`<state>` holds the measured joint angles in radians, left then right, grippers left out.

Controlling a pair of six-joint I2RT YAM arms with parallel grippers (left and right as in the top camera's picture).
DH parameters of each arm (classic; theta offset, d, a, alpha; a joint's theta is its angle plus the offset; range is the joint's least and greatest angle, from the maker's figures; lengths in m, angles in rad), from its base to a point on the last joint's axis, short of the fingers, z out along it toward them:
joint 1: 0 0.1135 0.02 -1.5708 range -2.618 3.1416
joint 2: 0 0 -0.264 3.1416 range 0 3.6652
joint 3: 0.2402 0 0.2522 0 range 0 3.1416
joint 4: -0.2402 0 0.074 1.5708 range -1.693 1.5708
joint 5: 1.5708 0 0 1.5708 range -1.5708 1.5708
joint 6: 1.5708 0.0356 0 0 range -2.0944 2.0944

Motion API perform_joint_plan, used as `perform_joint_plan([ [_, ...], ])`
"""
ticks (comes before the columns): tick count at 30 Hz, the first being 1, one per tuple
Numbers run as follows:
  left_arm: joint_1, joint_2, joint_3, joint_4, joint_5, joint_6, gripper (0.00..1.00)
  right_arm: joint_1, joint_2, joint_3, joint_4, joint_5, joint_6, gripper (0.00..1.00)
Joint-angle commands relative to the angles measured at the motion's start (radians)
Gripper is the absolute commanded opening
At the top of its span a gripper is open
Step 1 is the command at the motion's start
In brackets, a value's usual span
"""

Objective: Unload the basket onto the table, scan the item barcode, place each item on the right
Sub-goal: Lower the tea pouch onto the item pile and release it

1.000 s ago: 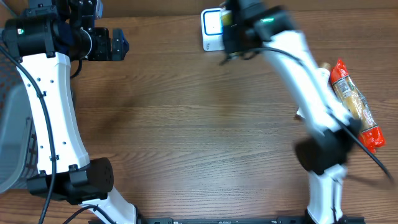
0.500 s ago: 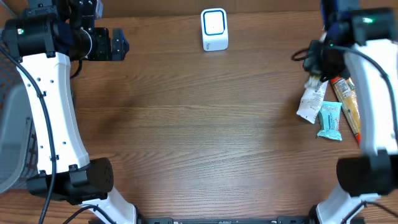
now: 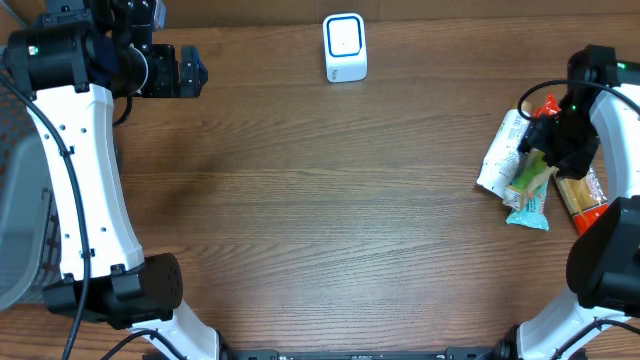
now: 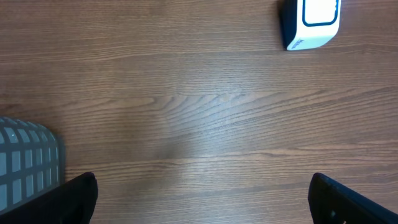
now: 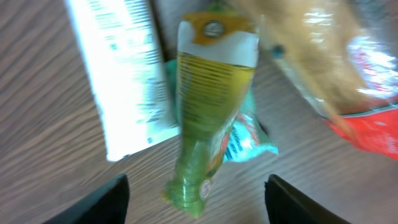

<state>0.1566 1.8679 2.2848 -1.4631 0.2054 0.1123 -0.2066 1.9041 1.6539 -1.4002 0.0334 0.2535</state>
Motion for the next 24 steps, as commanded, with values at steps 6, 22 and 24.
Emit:
perform_joint_plan([
  [6, -0.006, -0.007, 0.007, 0.001, 0.001, 0.015, 1.0, 0.056, -0.091, 0.156, -0.006, -0.221, -0.128, 0.75],
  [22, -0.006, -0.007, 0.007, 0.001, 0.001, 0.015, 0.99, 0.374, -0.368, 0.232, -0.031, -0.369, -0.128, 0.75],
  [24, -0.006, -0.007, 0.007, 0.001, 0.001, 0.015, 1.0, 0.385, -0.392, 0.232, -0.049, -0.369, -0.128, 0.75],
])
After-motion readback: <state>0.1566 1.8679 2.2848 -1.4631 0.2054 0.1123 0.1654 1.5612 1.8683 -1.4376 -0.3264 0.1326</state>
